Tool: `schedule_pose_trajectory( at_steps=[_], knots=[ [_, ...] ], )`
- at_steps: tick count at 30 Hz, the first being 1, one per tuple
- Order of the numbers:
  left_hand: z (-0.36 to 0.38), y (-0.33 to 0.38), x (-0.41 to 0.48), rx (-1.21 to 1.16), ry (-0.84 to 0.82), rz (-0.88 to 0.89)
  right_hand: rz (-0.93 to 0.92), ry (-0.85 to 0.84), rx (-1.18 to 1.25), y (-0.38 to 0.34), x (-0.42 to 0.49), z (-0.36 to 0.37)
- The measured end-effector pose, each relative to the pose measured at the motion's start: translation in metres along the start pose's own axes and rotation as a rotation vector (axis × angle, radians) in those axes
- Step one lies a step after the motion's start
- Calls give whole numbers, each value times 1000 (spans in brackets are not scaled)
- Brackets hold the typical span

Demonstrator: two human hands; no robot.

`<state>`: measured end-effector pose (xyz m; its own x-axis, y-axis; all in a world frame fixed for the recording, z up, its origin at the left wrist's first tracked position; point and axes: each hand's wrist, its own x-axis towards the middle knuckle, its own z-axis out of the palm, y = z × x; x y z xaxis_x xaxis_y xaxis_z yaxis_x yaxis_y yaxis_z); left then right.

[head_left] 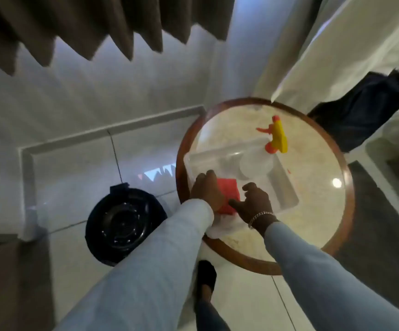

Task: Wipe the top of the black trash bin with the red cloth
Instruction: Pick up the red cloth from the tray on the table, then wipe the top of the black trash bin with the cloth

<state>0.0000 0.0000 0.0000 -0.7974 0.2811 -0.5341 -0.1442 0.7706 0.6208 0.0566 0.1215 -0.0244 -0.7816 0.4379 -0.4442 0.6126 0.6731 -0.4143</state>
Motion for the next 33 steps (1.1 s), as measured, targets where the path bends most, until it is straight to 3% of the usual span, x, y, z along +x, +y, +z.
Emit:
schedule_pose_trajectory(
  at_steps=[7,12,16,20,23,25,29,33],
  knots=[
    [36,1,53,105,101,-109,203,12,249,14,30,48],
    [34,4,58,9,46,-15,343,-21,604,18,34,33],
    [2,-6,30,-295,42,99,164,-99,805,-1,11,-2],
    [-52,-45,-8,-673,95,188,-107,-165,852,-49,-21,-15],
    [-87,-96,-29,-955,18,242,-258,-270,860,-94,-39,13],
    [-103,-138,-37,-1039,7,241,-263,-372,879,-117,-40,50],
    [-108,-227,-28,-867,259,107,-178,-530,779,-139,-30,137],
    [-85,-311,-9,-396,482,59,-319,-254,496,-142,-2,219]
  ],
)
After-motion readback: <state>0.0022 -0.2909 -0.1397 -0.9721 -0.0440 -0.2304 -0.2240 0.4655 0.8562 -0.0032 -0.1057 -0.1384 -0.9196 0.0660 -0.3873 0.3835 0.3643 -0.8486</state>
